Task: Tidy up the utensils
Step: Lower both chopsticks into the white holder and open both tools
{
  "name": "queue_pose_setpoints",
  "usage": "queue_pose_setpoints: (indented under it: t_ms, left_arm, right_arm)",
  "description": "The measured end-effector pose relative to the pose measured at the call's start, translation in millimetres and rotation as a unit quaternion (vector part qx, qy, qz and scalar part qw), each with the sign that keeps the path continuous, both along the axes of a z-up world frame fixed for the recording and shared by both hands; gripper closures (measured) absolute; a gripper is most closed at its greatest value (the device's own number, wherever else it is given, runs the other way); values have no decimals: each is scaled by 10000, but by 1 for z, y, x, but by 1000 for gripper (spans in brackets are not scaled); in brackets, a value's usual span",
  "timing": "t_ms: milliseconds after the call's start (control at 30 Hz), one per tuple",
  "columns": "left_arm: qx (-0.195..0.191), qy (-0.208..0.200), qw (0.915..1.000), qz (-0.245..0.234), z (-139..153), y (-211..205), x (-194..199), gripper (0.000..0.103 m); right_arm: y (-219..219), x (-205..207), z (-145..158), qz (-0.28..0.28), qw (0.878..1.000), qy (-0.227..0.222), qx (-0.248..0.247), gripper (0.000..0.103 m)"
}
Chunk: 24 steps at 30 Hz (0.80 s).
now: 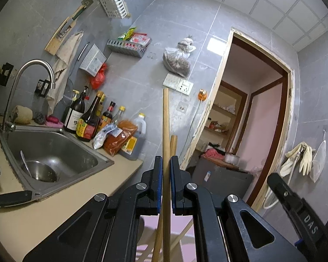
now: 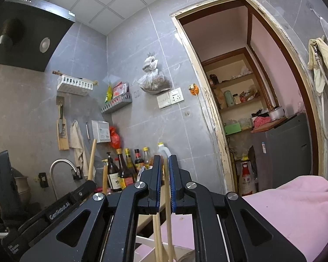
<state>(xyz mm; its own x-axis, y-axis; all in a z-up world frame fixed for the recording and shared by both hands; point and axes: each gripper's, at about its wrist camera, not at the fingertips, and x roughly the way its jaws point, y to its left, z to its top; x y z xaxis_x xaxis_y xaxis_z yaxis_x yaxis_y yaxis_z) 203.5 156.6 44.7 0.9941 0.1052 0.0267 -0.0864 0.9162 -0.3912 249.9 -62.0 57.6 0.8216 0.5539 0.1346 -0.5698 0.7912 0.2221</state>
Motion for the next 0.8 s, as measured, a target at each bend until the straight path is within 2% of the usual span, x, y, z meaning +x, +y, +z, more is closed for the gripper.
queue_pose_setpoints:
  t_ms: [100, 200, 333, 500, 567, 733, 800]
  left_arm:
    - [70, 113, 9999, -69, -2, -3, -2, 98]
    - [139, 239, 9995, -128, -4, -8, -1, 98]
    - [185, 355, 9991, -161, -7, -12, -2, 97]
    - [197, 359, 9990, -185, -7, -16, -8, 83]
    - [185, 326, 9991, -197, -4, -17, -12, 83]
    - [157, 297, 9993, -180, 3, -18, -21, 74]
    - [155, 338, 9992, -173, 7, -18, -22, 72]
  right_arm:
    - [-1, -1, 0, 0, 10000, 20, 8, 93]
    - [-3, -3, 1, -11, 10000, -8, 31, 81]
    - [-5, -6, 2, -67, 10000, -59, 22, 79]
    - [-6, -8, 1, -78, 9999, -72, 15, 70]
    - [-6, -9, 2, -86, 9999, -87, 25, 65]
    - [-11, -15, 7, -206, 9996, -201, -75, 55]
    - [-16, -18, 10, -299, 9992, -210, -130, 53]
